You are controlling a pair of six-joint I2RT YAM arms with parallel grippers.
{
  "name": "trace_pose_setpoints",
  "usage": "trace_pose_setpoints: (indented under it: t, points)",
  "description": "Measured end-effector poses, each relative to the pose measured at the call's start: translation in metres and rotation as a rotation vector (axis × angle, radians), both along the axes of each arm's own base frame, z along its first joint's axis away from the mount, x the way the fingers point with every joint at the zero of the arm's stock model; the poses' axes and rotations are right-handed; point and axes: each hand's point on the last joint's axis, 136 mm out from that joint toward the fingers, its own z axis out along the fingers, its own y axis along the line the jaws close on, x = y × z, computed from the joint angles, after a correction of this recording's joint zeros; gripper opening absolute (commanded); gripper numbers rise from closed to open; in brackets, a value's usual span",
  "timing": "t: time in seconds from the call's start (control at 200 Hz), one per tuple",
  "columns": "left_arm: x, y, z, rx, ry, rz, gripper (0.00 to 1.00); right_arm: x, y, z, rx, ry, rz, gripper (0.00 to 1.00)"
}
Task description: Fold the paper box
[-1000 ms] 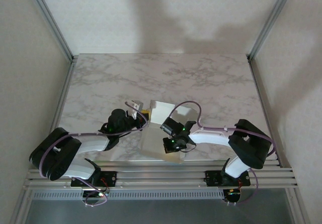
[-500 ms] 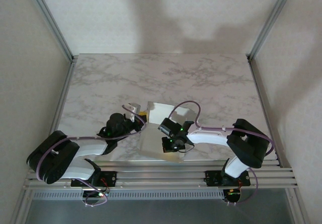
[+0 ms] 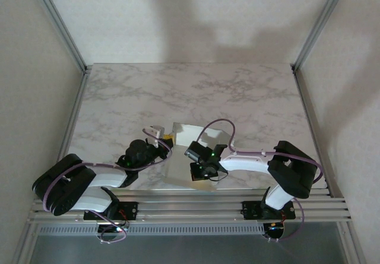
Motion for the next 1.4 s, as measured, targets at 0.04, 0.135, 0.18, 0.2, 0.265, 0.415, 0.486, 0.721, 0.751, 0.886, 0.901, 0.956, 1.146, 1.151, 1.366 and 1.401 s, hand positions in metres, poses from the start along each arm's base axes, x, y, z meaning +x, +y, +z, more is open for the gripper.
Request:
trace_pose_setpoints:
  t: [0.04,0.135,0.18,0.2,0.265,0.415,0.486,0.721,0.751,0.886,0.901,0.956,1.146,1.151,1.366,1.401]
  points:
    - [0.000,0.000,0.000,0.001,0.000,0.001,0.07,0.000,0.000,0.001,0.010,-0.009,0.008,0.00]
    - [0.001,0.001,0.000,0.002,-0.001,0.007,0.07,0.001,0.000,0.002,0.033,-0.039,0.037,0.00]
    - [0.001,0.002,0.000,0.002,-0.002,0.011,0.07,0.003,0.002,0.004,0.048,-0.058,0.053,0.00]
    - [0.001,0.001,0.000,0.003,-0.003,0.011,0.07,0.004,0.003,0.004,0.054,-0.066,0.058,0.00]
    - [0.000,0.001,0.000,0.003,-0.004,0.009,0.08,0.007,0.007,0.008,0.080,-0.091,0.080,0.00]
    - [-0.004,-0.001,0.001,0.005,-0.007,0.004,0.07,0.005,0.020,0.014,0.161,-0.110,0.131,0.00]
    - [-0.005,-0.001,0.001,0.009,-0.009,0.004,0.07,-0.001,0.023,0.014,0.191,-0.095,0.161,0.00]
    - [-0.005,0.000,0.000,0.016,-0.013,0.014,0.07,-0.014,0.019,0.005,0.167,-0.053,0.232,0.00]
    - [-0.005,0.000,0.001,0.015,-0.013,0.015,0.08,-0.015,0.017,0.001,0.147,-0.049,0.233,0.00]
    - [-0.006,-0.003,0.000,0.016,-0.014,0.009,0.08,-0.014,0.025,0.001,0.120,-0.051,0.221,0.00]
    - [-0.006,-0.003,0.000,0.016,-0.015,0.009,0.08,-0.014,0.026,0.001,0.120,-0.050,0.218,0.00]
    - [-0.004,-0.004,-0.001,0.017,-0.015,0.012,0.08,-0.014,0.033,0.000,0.114,-0.053,0.204,0.00]
    - [0.012,-0.016,0.000,0.019,-0.029,0.012,0.09,-0.010,0.057,0.001,0.117,-0.078,0.148,0.00]
    - [0.012,-0.017,-0.001,0.019,-0.029,0.012,0.09,-0.010,0.058,0.001,0.117,-0.078,0.145,0.00]
    - [0.022,-0.020,0.000,-0.027,-0.065,-0.003,0.11,-0.006,0.060,0.001,0.128,-0.084,0.096,0.00]
    - [0.022,-0.020,0.000,-0.031,-0.066,-0.008,0.12,-0.006,0.060,0.001,0.130,-0.085,0.093,0.00]
